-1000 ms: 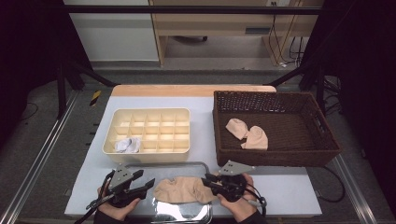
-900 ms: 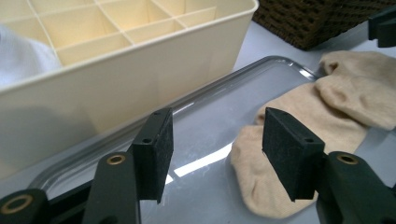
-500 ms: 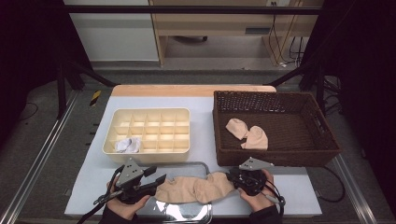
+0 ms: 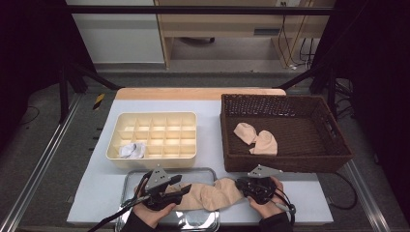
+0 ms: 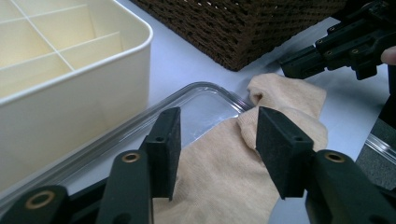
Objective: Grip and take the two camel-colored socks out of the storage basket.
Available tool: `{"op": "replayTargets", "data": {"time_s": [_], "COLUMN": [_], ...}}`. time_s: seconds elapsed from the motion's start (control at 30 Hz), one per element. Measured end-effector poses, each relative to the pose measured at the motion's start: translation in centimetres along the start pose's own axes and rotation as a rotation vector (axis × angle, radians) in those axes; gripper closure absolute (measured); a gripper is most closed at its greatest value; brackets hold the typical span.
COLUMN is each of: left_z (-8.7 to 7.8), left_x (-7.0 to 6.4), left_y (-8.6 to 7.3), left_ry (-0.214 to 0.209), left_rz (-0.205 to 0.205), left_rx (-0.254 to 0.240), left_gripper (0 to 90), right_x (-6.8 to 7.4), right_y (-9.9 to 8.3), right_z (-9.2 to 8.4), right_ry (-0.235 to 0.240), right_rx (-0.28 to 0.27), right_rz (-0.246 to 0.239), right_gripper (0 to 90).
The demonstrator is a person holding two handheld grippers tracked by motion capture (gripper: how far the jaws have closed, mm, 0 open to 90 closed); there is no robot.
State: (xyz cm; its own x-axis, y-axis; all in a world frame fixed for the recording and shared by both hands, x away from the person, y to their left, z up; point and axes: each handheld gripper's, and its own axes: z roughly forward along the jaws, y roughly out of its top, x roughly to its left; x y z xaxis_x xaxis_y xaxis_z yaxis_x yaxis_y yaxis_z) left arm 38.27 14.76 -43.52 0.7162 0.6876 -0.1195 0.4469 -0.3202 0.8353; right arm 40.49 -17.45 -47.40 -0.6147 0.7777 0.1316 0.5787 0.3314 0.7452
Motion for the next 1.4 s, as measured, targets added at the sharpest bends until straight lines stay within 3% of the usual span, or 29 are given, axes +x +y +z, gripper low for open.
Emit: {"op": "replayTargets", "data": {"time_s": [0.13,0.33,0.53,0.73,0.87,1.13,1.23,1.3,1.4], "left_z": [1.0,1.9,1.9,2.3,2.7,2.0,2.0,2.2,3.3], "left_x": [-0.4,-1.0,-0.7,-0.8,-0.8,0.2,-0.1,-0.7,-1.7], "left_y": [-0.5,-1.0,-0.6,-0.7,-0.7,1.6,2.0,1.9,0.9], "left_ry": [0.007,-0.011,-0.024,-0.035,-0.038,-0.013,-0.017,-0.029,-0.029], "left_rz": [0.020,0.011,-0.008,-0.027,-0.031,-0.004,-0.005,0.002,0.023], "left_rx": [0.018,0.045,0.029,0.026,0.029,-0.036,-0.053,-0.049,0.002], "left_gripper": [56.7,58.7,57.9,58.0,58.0,57.4,57.2,57.3,57.6], "right_x": [0.4,1.1,1.6,0.9,0.2,0.1,0.1,0.1,0.1], "right_y": [-0.2,-0.3,-0.2,0.1,-0.2,-0.2,-0.2,-0.2,-0.2], "right_z": [0.1,0.2,0.3,-0.3,-0.2,-0.1,-0.1,-0.1,-0.1], "right_ry": [0.020,0.048,0.071,0.039,0.001,-0.003,-0.001,-0.001,0.001], "right_rx": [0.004,0.001,0.003,-0.034,-0.015,-0.014,-0.022,-0.024,-0.022], "right_rz": [-0.003,-0.005,-0.009,0.009,0.022,0.025,0.020,0.020,0.018], "right_gripper": [83.2,82.4,80.3,80.8,79.7,76.3,73.9,73.6,73.7]}}
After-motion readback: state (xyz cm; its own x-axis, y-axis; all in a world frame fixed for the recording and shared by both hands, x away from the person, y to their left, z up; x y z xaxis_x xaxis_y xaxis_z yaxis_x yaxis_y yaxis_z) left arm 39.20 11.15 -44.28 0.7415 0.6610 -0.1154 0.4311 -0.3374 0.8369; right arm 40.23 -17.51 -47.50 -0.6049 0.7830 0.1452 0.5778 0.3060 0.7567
